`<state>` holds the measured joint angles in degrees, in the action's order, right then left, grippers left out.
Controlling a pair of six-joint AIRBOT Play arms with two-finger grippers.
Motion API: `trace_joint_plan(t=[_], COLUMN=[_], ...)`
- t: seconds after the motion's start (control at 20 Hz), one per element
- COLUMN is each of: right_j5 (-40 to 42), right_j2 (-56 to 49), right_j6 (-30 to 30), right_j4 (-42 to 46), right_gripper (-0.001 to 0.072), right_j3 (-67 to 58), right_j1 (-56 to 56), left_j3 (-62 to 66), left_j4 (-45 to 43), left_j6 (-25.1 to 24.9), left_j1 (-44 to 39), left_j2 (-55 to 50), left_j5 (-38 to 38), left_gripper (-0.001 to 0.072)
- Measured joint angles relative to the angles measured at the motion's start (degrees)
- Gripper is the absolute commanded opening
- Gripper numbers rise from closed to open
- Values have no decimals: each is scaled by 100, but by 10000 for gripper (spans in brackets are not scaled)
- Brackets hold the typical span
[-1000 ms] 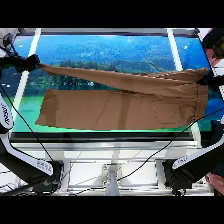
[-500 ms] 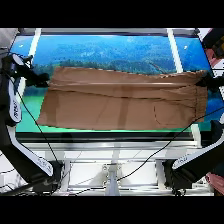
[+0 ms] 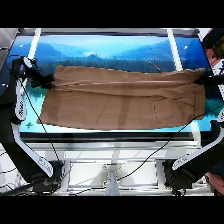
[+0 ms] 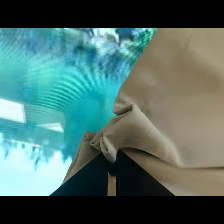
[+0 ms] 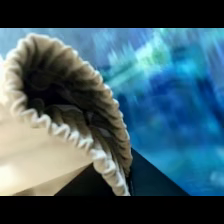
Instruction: Fold the clothes and pants, and hang the long-sleeved shirts on hangers.
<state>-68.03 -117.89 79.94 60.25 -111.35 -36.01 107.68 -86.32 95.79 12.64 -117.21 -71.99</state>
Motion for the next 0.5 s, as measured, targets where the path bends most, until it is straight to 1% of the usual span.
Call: trace_joint_plan(t=[0.25, 0.3, 0.35, 0.4, 0.45, 0.5], right_j5=[938, 1038, 1126, 1250, 1261, 1281], right_j2=[-48, -70, -83, -94, -98, -103], right_j6=[-2, -2, -2, -2, -2, -2], right_j4=[243, 302, 382, 448, 476, 507], right_gripper=[36, 155, 460, 708, 694, 687], right_j3=[0, 0, 0, 0, 0, 0], right_j1=[365, 417, 457, 487, 505, 522], left_j3=[-2, -2, -2, -2, -2, -2], left_j4=[-175, -186, -197, -197, -203, -177], left_j6=[291, 319, 328, 345, 354, 372], left_j1=[-87, -96, -107, -111, -114, -116], left_j2=[-15, -17, -17, -17, -20, -20], left_j5=[356, 387, 407, 420, 448, 448], left_gripper=[26, 46, 207, 578, 691, 694])
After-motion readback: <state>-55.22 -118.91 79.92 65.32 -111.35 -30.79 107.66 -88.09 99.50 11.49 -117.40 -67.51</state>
